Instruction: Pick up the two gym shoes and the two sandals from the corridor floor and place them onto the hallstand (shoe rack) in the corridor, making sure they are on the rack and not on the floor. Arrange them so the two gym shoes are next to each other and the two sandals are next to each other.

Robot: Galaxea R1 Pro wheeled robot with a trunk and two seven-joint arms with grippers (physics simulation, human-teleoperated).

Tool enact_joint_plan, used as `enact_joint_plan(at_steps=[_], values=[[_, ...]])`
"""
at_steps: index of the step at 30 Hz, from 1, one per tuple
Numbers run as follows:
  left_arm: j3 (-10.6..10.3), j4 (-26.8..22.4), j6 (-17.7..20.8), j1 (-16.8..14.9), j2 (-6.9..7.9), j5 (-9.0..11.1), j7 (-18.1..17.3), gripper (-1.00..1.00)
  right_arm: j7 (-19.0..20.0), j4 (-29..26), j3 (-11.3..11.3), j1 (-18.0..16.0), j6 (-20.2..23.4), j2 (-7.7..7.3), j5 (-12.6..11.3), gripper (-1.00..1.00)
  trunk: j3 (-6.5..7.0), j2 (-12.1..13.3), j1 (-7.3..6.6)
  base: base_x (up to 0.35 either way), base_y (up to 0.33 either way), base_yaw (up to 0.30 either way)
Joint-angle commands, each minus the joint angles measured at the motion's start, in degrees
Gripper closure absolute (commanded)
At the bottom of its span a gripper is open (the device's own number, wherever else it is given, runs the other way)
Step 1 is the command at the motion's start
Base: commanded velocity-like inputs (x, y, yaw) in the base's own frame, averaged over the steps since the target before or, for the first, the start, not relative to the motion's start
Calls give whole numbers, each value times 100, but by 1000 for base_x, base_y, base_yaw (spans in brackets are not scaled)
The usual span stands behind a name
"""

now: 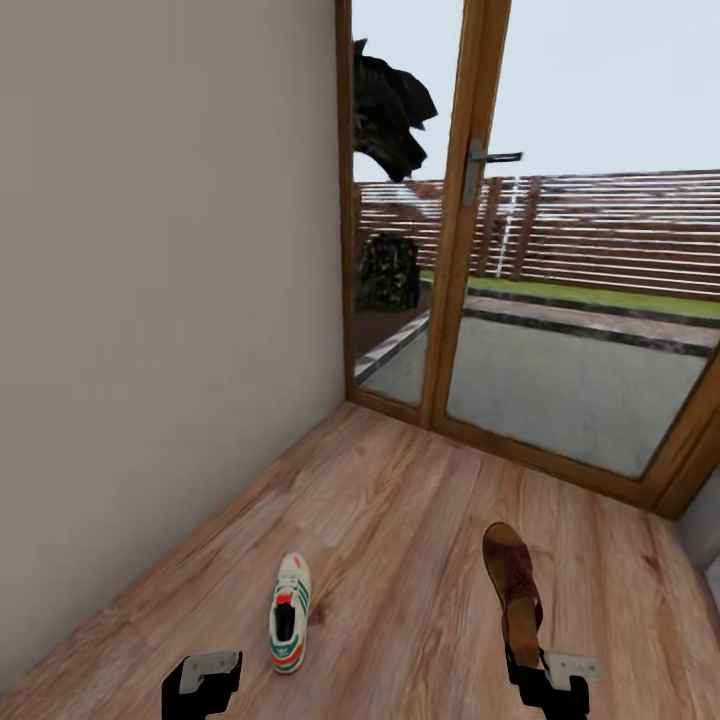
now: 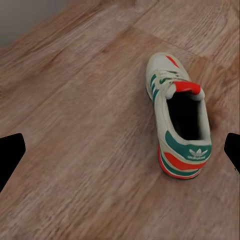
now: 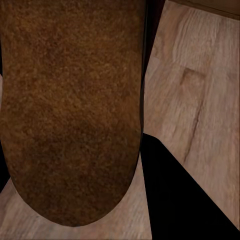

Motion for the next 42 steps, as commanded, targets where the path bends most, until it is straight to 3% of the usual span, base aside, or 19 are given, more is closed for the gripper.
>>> enact_joint_plan(at_steps=[1, 11, 23, 27, 29, 30, 31, 33, 34, 36, 38, 42], values=[[-26, 6, -19, -5, 0, 41, 5, -100, 13, 1, 4, -1, -12, 0, -53, 100, -1, -2, 2, 256, -206, 249], [-18, 3, -11, -5, 3, 41, 11, -100, 9, 1, 4, -1, -12, 0, -49, 100, 23, -2, 2, 203, -210, 219], [-19, 0, -19, -5, 5, 41, 12, -100, 31, 12, 12, -1, -12, -1, -24, 100, 24, -2, 2, 59, -37, 23], [-36, -13, 196, -89, 9, 27, -49, -100, 16, -30, -10, -1, -7, -11, -54, 100, 24, -2, 2, 0, 0, 0], [-42, -38, 349, -119, -1, 19, -57, -100, 18, -51, -18, -1, -6, -28, -58, 100, 24, -2, 2, 0, 0, 0], [-72, -223, 1745, -620, -57, -22, -87, -100, 10, -862, -29, -6, 89, -81, -56, 100, 24, -2, 2, 0, 0, 0], [-75, -241, 1888, -690, -59, -25, -88, -100, 9, -1023, -29, -7, 135, -86, -55, 100, 24, -2, 2, 0, 0, 0], [-80, -282, 2318, -1007, -54, -27, -91, -100, 11, -1761, -30, -9, 600, -98, -50, 100, 24, -2, 2, 0, 0, 0], [-75, -304, 2588, -1440, -75, -30, -31, -100, 39, -3134, -17, -10, 1929, -97, -58, 100, 24, -2, 2, 0, 0, 0], [-67, -310, 2589, -1483, -72, -30, -9, -100, 38, -3521, -12, -8, 2280, -97, -60, 100, 24, -2, 2, 0, 0, 0], [-48, -313, 2543, -1509, -69, -32, 38, -100, 71, -4342, -11, -4, 3064, -107, -65, 100, 24, -2, 2, 0, 0, 0], [-42, -265, 2277, -1519, -64, 7, 64, -100, 232, -4813, -23, -2, 3764, -139, -58, 100, 24, -2, 2, 63, 0, 0]])
